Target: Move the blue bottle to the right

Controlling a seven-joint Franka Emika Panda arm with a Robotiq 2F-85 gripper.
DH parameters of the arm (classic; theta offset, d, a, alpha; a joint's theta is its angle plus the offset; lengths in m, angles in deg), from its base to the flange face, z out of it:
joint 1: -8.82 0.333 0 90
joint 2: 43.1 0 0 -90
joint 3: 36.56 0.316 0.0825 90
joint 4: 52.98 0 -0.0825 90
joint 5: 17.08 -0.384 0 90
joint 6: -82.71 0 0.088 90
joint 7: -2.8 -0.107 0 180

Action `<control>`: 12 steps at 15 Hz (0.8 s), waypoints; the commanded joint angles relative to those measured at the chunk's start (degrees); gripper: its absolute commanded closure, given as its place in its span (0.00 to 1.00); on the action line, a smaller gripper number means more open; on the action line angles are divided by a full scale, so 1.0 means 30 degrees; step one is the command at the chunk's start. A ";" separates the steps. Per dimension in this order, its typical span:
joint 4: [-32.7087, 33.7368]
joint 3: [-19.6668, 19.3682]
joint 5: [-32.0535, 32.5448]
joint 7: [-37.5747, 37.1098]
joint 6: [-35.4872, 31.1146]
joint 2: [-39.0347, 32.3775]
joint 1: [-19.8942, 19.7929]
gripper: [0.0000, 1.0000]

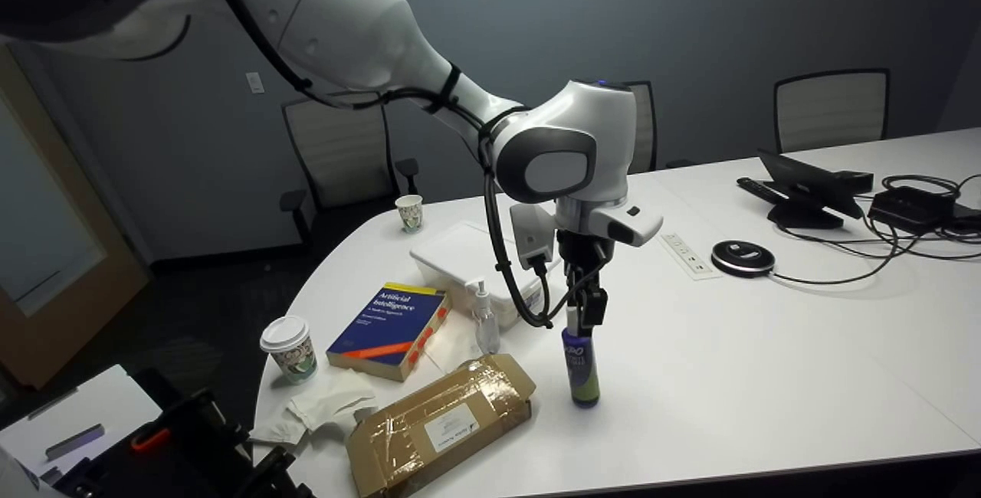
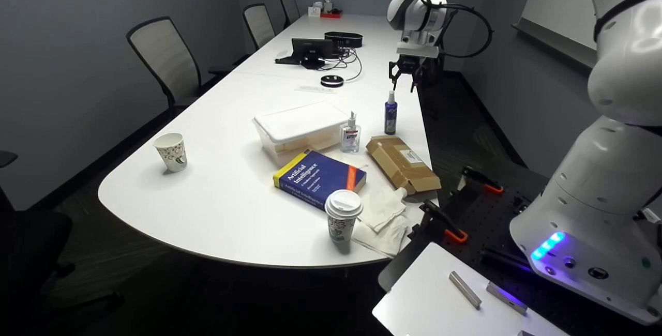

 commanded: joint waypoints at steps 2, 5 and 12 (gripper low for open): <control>0.0498 -0.0246 0.0216 -0.0531 0.0744 0.0026 0.0224 0.00; 0.0117 -0.0297 0.0188 -0.0577 0.0433 0.0674 0.0323 0.00; -0.3630 -0.1086 0.1678 -0.2295 -0.0504 0.5910 0.2460 0.00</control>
